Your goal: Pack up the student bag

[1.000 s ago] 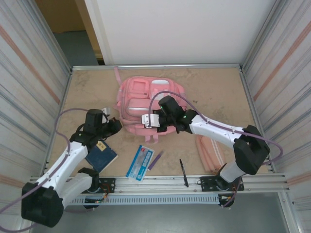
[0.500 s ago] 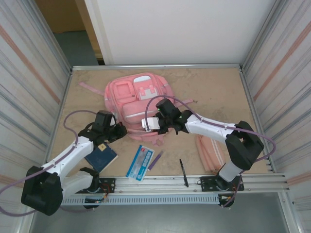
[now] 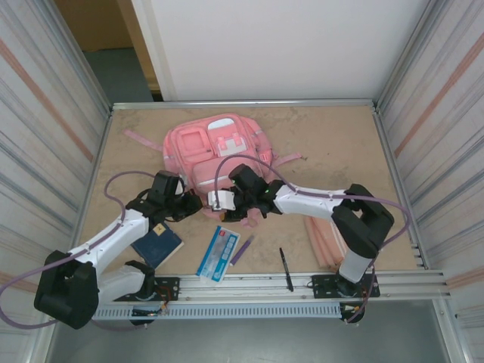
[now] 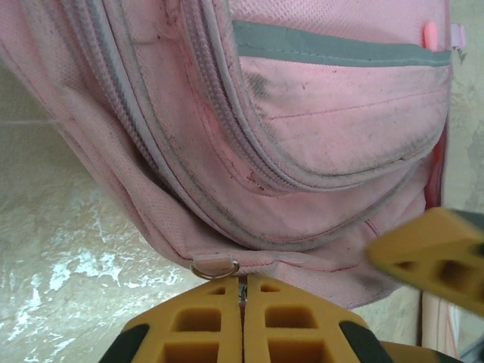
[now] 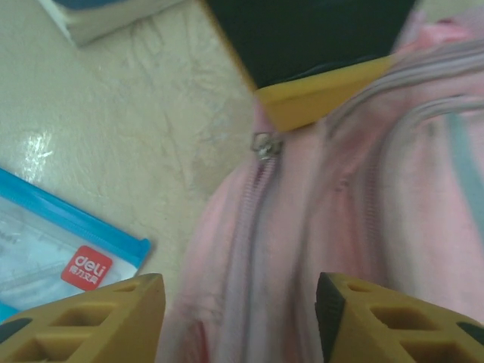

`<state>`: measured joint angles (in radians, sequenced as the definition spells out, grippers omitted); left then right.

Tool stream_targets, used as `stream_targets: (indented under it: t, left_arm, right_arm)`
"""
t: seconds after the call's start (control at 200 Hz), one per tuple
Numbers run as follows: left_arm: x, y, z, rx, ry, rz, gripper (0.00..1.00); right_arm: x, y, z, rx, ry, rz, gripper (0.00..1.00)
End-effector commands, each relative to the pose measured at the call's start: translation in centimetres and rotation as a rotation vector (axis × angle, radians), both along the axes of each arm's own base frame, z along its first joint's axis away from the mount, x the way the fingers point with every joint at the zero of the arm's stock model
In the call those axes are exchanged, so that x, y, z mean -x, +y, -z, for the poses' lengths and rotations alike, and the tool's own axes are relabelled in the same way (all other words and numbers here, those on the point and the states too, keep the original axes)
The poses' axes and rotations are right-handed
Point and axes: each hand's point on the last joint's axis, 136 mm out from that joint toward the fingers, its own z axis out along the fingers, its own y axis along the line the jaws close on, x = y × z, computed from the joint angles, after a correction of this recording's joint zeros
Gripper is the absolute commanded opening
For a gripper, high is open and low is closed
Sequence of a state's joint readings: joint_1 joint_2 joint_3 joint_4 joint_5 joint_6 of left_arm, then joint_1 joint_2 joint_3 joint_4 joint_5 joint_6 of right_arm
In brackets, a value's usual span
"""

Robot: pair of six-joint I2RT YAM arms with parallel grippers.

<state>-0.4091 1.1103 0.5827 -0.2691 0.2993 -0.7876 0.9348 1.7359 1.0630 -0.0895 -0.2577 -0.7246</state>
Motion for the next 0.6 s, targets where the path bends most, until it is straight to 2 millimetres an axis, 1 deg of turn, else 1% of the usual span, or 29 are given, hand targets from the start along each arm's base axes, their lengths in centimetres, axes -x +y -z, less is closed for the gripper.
stream_targets:
  t: [0.0,0.03,0.07,0.125,0.17,0.251,0.291,0.381,0.511,0.591]
  left_arm:
    - [-0.7,-1.7,-3.0,0.097,-0.061,0.034,0.0]
    - [-0.6,-1.9,-3.2,0.107,-0.065,0.041,0.0]
    - [-0.6,-1.9,-3.3,0.112,-0.069,0.042,0.0]
    - [-0.7,-1.6,-3.4,0.097,-0.08,0.033,0.0]
    - [-0.8,-0.9,-3.3,0.071,-0.08,0.011,0.0]
    - [-1.1,0.8,-3.2,0.007,-0.092,-0.043,0.0]
    - [-1.5,1.6,-3.3,-0.039,-0.113,-0.063,0.0]
    - [-2.4,3.7,-3.0,-0.133,-0.139,-0.113,0.0]
    - [-3.9,5.6,-2.1,-0.139,-0.123,-0.163,0.0]
    - [-4.9,6.4,-1.8,-0.135,-0.123,-0.187,0.0]
  right_arm:
    - [-0.3,1.0,0.7,0.019,-0.009,0.044,0.5]
    - [-0.5,1.1,0.9,0.022,-0.02,0.055,0.44]
    - [-0.8,1.1,1.0,0.024,-0.03,0.064,0.33]
    - [-1.2,1.0,0.6,0.017,-0.05,0.08,0.13]
    - [-1.4,0.7,0.1,0.007,-0.071,0.088,0.05]
    - [-1.2,0.0,-0.9,-0.012,-0.117,0.065,0.0]
    - [-1.1,-0.4,-1.3,-0.011,-0.148,0.055,0.0]
    - [-1.4,-1.5,-2.5,-0.02,-0.191,0.052,0.0]
    - [-1.6,-2.7,-5.1,-0.076,-0.188,0.064,0.0]
    - [-1.3,-3.3,-6.2,-0.086,-0.193,0.056,0.0]
